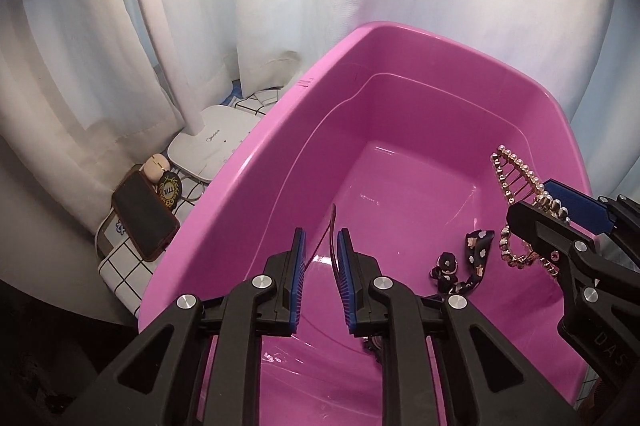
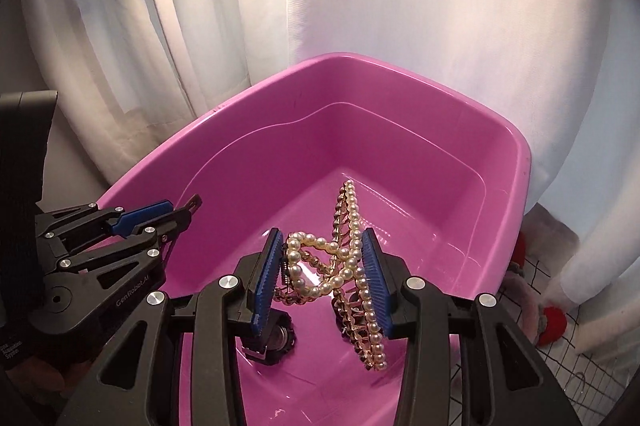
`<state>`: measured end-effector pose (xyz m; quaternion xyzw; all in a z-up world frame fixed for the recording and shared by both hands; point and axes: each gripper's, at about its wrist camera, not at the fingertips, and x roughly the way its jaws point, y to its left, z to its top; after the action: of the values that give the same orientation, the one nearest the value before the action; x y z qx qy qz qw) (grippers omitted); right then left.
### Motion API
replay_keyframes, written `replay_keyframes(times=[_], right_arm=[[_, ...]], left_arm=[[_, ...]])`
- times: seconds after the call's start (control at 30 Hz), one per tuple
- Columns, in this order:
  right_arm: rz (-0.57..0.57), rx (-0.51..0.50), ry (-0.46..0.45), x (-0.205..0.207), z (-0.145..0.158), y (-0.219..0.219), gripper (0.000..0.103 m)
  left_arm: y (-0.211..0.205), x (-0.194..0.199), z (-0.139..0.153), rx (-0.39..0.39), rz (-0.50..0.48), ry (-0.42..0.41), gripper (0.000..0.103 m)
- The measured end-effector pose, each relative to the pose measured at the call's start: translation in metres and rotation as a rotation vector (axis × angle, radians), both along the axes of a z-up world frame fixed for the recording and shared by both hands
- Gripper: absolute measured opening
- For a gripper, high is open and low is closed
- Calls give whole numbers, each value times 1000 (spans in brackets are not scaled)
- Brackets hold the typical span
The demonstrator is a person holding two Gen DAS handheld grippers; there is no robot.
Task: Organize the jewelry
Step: 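Open the right tool to drop the pearl clip while the left tool drops the nipper, then withdraw both open tools from the tub back over the table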
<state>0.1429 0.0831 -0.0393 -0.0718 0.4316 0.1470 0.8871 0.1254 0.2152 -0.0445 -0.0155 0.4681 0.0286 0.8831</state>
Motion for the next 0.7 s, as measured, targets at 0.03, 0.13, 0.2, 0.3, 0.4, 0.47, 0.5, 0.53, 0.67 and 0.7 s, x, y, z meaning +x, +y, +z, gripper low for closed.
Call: replay_keyframes(times=[0.03, 0.13, 0.2, 0.3, 0.4, 0.47, 0.5, 0.53, 0.67, 0.7], right_arm=[[-9, -5, 15, 2, -3, 0, 40], [-37, -30, 5, 2, -3, -1, 55], [-48, -61, -27, 0, 0, -1, 63], [-56, -83, -52, -2, 5, -3, 63], [-67, -70, -52, -6, 8, -9, 63], [-75, -59, -53, -10, 9, -14, 63], [-76, -53, -56, -13, 10, -17, 63], [-80, -50, -60, -18, 11, -20, 63], [-101, -34, -80, -37, 15, -32, 63], [-108, -28, -85, -43, 16, -36, 63]], left_arm=[[0, 1, -2, 5, -3, 6, 18], [0, 2, -7, 21, -3, 29, 36], [0, 1, -3, -4, -20, 15, 53], [-7, -6, 9, 59, -15, -57, 82], [-9, -6, 8, 77, -24, -44, 87], [-8, -8, 8, 69, -15, -43, 87], [-6, -8, 8, 62, -10, -42, 87], [-5, -10, 8, 55, -4, -42, 88], [-3, -17, 12, 43, 22, -57, 88], [-3, -19, 14, 40, 27, -63, 88]])
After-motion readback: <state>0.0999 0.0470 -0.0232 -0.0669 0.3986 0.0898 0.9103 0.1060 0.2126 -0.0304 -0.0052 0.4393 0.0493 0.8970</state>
